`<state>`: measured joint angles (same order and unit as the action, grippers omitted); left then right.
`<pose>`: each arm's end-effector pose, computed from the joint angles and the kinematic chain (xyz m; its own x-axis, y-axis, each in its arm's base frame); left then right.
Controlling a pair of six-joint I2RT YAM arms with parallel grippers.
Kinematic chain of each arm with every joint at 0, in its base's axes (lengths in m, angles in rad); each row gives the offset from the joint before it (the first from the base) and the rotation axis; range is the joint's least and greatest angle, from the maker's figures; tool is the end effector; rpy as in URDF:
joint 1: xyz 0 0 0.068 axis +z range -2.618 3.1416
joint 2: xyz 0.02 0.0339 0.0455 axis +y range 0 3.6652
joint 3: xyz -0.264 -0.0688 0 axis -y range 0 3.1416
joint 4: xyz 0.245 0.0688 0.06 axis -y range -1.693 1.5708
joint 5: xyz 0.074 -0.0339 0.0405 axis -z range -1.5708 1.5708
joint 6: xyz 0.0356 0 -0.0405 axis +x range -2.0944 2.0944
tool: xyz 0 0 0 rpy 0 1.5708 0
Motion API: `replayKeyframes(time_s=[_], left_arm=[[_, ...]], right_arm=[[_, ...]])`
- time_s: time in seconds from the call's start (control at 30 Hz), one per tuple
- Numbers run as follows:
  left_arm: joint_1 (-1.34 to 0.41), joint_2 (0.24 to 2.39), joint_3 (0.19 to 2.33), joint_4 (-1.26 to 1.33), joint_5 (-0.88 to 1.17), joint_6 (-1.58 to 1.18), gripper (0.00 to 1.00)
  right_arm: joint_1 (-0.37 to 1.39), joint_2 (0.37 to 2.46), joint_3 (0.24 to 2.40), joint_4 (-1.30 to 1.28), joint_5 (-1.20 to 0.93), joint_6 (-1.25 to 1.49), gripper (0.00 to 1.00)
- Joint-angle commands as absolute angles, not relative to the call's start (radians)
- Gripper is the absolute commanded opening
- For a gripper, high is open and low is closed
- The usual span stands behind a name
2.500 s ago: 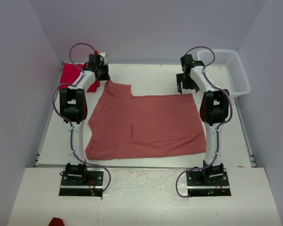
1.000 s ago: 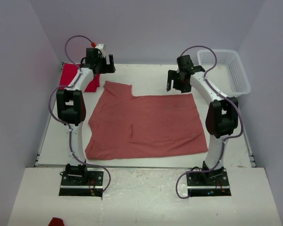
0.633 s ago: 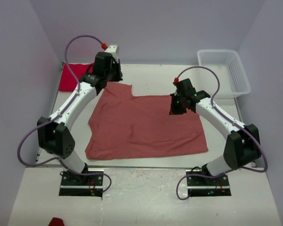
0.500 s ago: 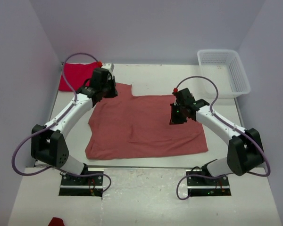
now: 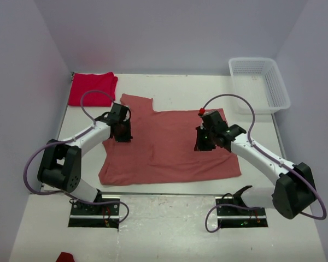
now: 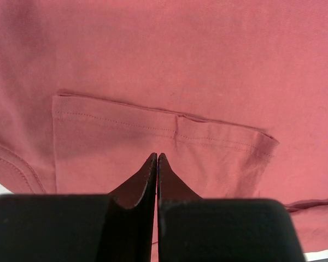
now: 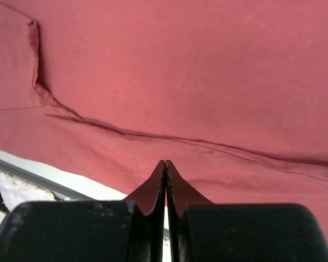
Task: Fold and stack the t-shirts
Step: Grap the side of the flattened tshirt furthest away from the robot with both arms
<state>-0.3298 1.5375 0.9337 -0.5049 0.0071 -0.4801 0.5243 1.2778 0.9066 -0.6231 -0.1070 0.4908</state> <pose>0.2798 -0.0960 0.1895 -0.9021 -0.1794 -0.3925 -0.1013 0.9721 -0.2115 0.2175 0.1302 0.2416 -0.8984 0.0218 -0.4385 -0.1414 0.9312 0.3359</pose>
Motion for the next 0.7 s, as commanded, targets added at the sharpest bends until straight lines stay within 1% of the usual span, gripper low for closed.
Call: replayKeyframes(time_s=[0.0,0.17,0.3,0.4,0.67], left_arm=[[-0.334,1.506,0.917,-0.466,0.005,-0.494,0.0],[-0.334,1.514,0.891,-0.454,0.005,-0.494,0.0],[-0.334,1.514,0.877,-0.451,0.005,-0.489,0.0],[-0.334,1.525,0.876,-0.456,-0.029,-0.485,0.0],[-0.333,1.594,0.864,-0.44,-0.049,-0.515,0.0]], right_arm=[[0.578,1.305,0.876,-0.574,-0.115,0.525,0.0],[0.689,1.393,0.854,-0.471,-0.077,0.569,0.0],[0.756,1.514,0.874,-0.437,-0.058,0.595,0.0],[0.801,1.534,0.865,-0.419,-0.037,0.615,0.0],[0.853,1.598,0.851,-0.388,-0.04,0.632,0.0]])
